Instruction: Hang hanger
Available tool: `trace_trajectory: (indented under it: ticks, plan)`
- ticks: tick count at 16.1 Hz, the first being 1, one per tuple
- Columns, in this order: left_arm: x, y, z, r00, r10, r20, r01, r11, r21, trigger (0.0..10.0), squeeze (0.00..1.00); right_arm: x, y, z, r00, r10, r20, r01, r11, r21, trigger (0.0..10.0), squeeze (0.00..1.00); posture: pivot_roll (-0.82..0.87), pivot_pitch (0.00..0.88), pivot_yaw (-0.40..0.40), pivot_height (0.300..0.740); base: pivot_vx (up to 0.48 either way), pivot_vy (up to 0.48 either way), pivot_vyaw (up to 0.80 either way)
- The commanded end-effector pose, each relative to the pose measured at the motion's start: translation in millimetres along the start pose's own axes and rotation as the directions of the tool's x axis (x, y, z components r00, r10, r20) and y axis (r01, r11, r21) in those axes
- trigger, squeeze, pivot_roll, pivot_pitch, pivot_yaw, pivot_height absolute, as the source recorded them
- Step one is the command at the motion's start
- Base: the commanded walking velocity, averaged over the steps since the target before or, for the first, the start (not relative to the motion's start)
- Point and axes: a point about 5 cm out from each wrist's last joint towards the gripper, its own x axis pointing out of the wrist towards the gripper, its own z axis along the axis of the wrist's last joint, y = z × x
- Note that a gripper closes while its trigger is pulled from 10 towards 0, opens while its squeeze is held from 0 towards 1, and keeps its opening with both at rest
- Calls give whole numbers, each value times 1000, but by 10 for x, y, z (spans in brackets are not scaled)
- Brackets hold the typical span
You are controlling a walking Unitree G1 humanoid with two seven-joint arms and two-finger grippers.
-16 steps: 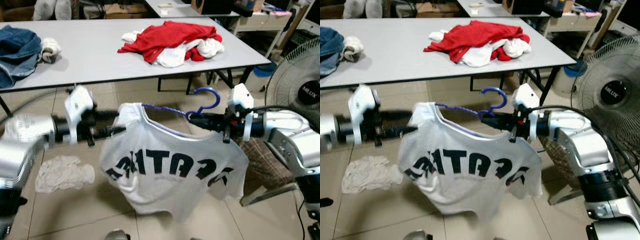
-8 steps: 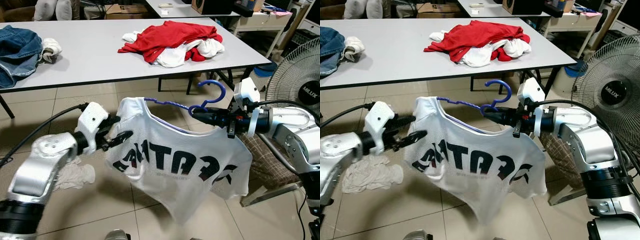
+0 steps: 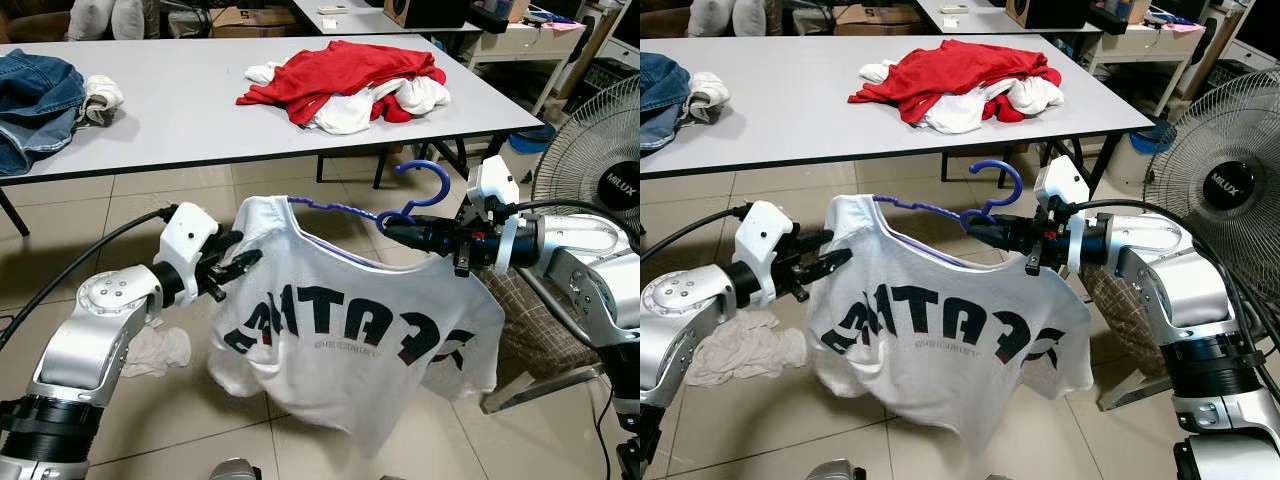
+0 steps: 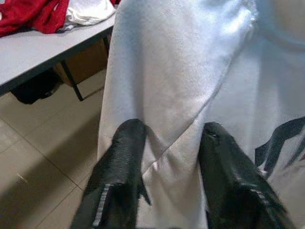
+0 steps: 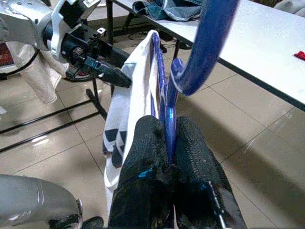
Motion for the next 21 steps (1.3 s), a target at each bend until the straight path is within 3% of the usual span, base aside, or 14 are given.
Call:
trace_trajectory:
  ticks: [1, 7, 13, 15, 16, 21]
  plan:
    - [-10, 56, 67, 1000, 23, 19, -23, 999, 29, 0, 0, -50, -28, 70, 1000, -8, 13, 8, 1000, -19, 10000, 0, 15, 0, -39, 740, 0, 0, 0]
    - [-26, 83, 51, 1000, 15, 21, -16, 1000, 27, 0, 0, -39, -20, 55, 1000, -4, 5, 4, 1000, -23, 10000, 0, 16, 0, -38, 740, 0, 0, 0]
    - [-187, 190, 46, 997, -61, -40, 64, 996, 60, 0, 0, -44, -9, -10, 999, -3, -53, 1, 999, -41, 10000, 0, 18, 0, -40, 740, 0, 0, 0]
    - [-251, 256, 77, 994, -85, -65, 90, 993, 79, 0, 0, -32, 11, -46, 997, 6, -77, -10, 999, -47, 10000, 0, 22, 0, -37, 740, 0, 0, 0]
    - [-299, 362, 151, 992, -93, -83, 102, 988, 113, 0, 0, -4, 52, -70, 996, 26, -83, -30, 998, -46, 10000, 0, 25, 0, -34, 740, 0, 0, 0]
    - [-309, 553, 292, 988, -101, -121, 123, 974, 189, 0, 0, 36, 258, -137, 980, 156, -122, -159, 987, -17, 10000, 0, 26, 0, -16, 740, 0, 0, 0]
